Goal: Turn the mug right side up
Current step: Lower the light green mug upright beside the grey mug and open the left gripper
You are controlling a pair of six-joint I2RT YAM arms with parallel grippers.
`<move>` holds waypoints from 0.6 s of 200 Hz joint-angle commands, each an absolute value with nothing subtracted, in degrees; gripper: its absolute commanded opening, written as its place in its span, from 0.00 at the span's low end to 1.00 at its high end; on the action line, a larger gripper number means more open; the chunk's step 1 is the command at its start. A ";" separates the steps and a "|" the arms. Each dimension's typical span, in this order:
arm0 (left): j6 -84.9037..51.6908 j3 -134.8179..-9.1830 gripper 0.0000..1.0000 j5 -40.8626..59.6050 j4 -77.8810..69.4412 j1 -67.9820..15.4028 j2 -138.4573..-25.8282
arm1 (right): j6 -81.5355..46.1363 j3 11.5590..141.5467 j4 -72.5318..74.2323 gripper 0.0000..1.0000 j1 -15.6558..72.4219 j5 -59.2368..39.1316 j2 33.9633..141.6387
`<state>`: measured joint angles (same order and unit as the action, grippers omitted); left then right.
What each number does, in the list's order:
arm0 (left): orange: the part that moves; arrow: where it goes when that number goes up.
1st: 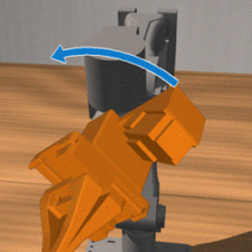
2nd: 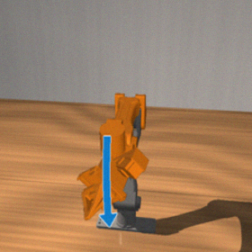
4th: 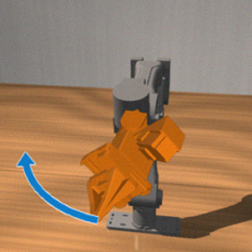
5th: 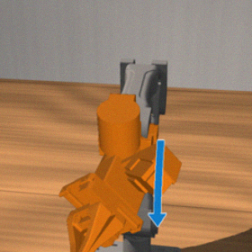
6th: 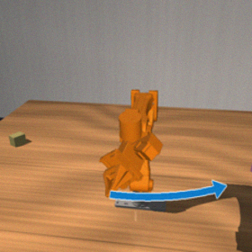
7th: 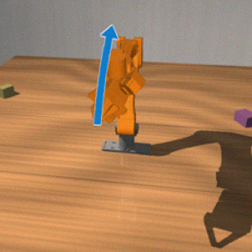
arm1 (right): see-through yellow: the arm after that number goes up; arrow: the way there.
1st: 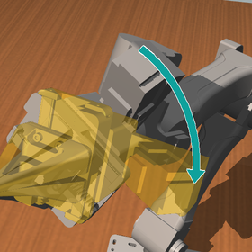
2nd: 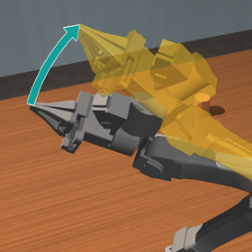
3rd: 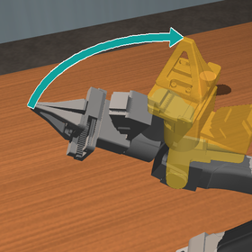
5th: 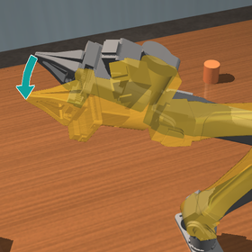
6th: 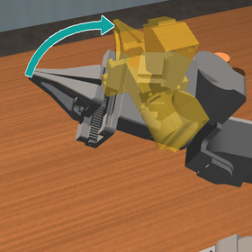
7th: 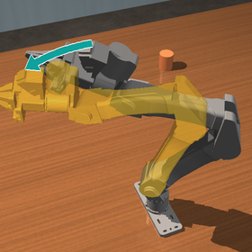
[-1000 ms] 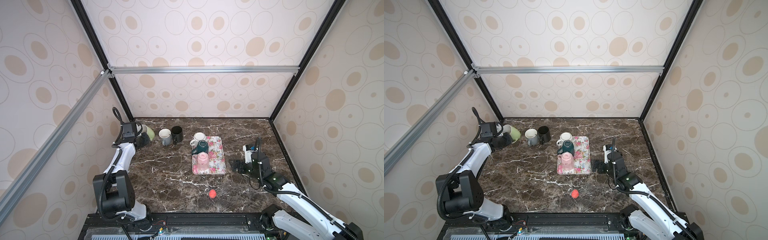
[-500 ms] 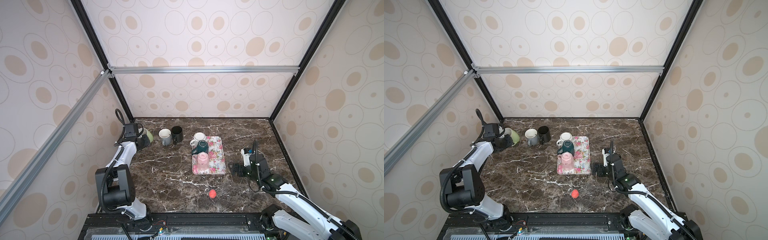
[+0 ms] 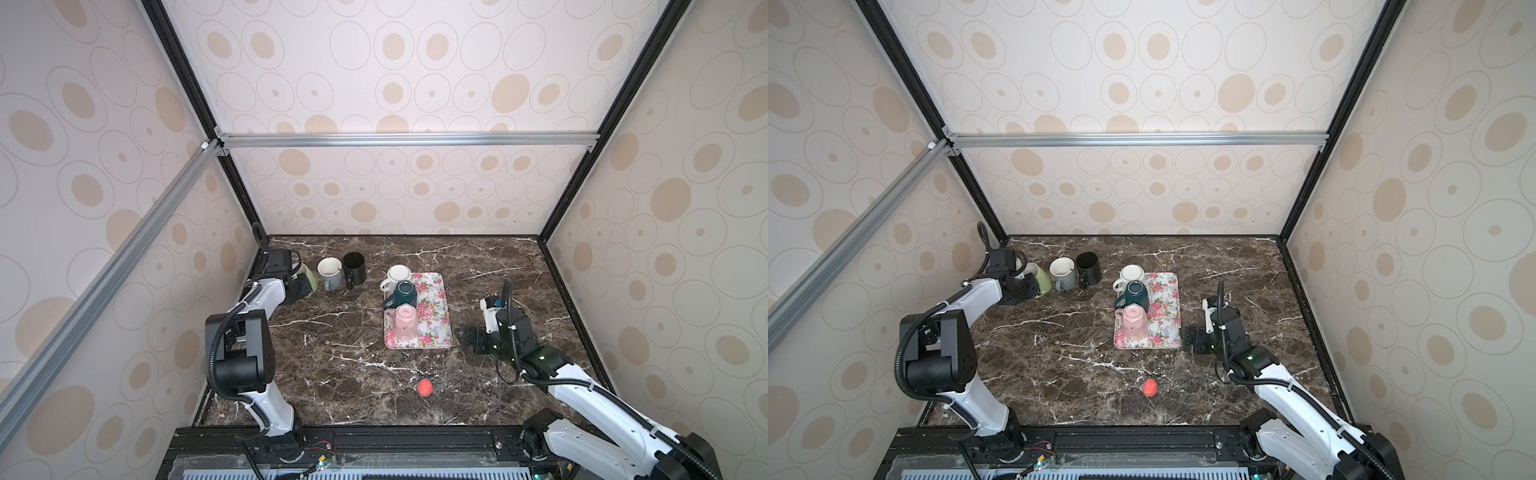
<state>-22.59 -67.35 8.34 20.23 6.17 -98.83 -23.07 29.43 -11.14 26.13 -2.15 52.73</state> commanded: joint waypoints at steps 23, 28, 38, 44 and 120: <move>-21.88 -72.72 0.00 5.17 16.94 3.97 -99.09 | -23.04 28.83 -10.46 0.97 25.93 -2.02 53.52; -21.90 -72.85 0.00 4.97 17.06 3.79 -99.23 | -23.02 28.83 -10.46 0.97 25.96 -2.02 53.76; -21.76 -73.10 0.00 4.39 17.28 3.40 -99.49 | -23.03 28.92 -10.54 0.97 25.95 -2.16 54.08; -21.63 -73.29 0.00 3.79 17.55 3.05 -99.61 | -23.03 28.99 -10.47 0.97 26.00 -2.19 54.35; -20.52 -74.09 0.00 0.22 19.24 1.87 -100.80 | -22.72 29.18 -10.96 0.97 25.96 -1.96 54.93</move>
